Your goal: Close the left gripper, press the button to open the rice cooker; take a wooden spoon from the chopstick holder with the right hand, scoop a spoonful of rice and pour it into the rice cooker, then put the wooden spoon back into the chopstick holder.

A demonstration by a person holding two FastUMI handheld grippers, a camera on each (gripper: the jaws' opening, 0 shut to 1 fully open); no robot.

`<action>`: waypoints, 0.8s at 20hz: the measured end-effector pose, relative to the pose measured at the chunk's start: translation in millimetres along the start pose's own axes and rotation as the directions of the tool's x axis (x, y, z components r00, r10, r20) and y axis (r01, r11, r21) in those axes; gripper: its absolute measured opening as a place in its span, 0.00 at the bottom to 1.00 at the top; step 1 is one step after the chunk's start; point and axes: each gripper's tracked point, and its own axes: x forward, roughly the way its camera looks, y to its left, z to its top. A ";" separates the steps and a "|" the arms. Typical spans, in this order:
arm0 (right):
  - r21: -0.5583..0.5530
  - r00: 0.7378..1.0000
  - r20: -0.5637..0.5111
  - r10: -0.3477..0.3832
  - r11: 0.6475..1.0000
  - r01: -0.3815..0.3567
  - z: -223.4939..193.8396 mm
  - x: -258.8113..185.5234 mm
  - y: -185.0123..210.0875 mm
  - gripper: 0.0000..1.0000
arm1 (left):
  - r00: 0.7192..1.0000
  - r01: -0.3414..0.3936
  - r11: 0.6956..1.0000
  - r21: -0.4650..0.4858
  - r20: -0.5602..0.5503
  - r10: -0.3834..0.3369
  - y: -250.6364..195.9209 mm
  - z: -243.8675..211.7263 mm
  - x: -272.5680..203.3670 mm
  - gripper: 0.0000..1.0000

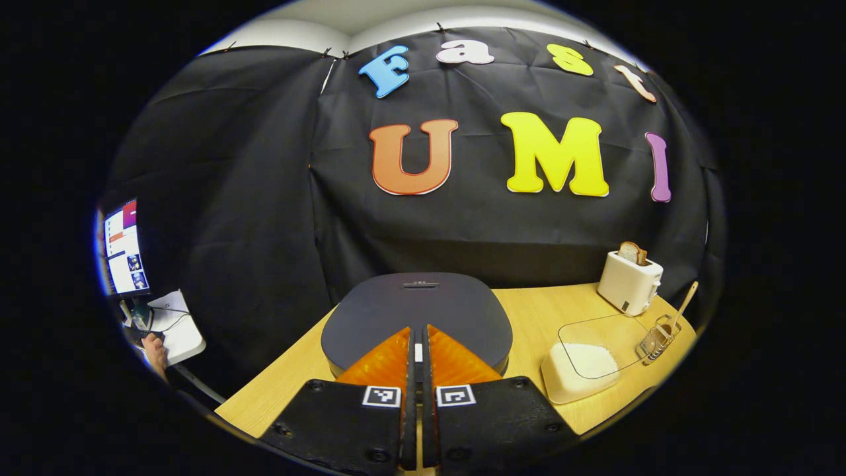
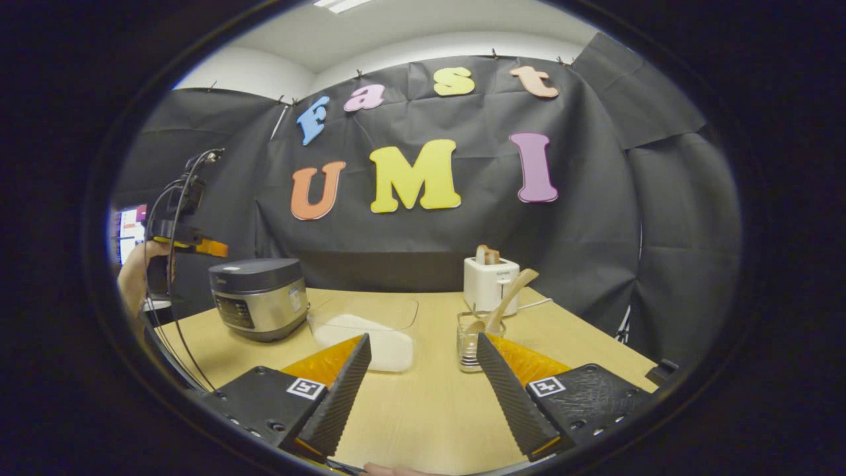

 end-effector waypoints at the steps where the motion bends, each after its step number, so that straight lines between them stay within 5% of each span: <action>1: -0.007 1.000 0.006 -0.005 1.000 0.005 0.4 0.2 -0.4 0.92 | 1.000 0.010 1.000 -0.018 -0.024 -0.011 -1.0 -4.2 3.4 0.02; 7: 0.003 1.000 -0.014 0.012 1.000 -0.012 -8.4 7.5 7.6 0.92 | 0.990 0.071 0.997 -0.016 -0.123 -0.072 -9.3 -21.1 17.7 0.03; 8: -0.002 1.000 -0.020 0.012 1.000 -0.012 -9.9 6.0 6.7 0.99 | 0.989 0.082 0.996 -0.014 -0.124 -0.084 -11.5 -22.4 18.3 0.03; 9: -0.008 1.000 -0.021 0.008 1.000 -0.008 -11.7 5.5 5.7 0.92 | 0.987 0.083 0.996 -0.010 -0.136 -0.084 -11.0 -25.6 21.0 0.03; 16: 0.006 0.998 -0.058 0.003 1.000 -0.003 -29.8 2.6 -2.1 0.92 | 0.976 0.051 0.999 0.005 -0.212 -0.049 -7.7 -27.5 28.8 0.03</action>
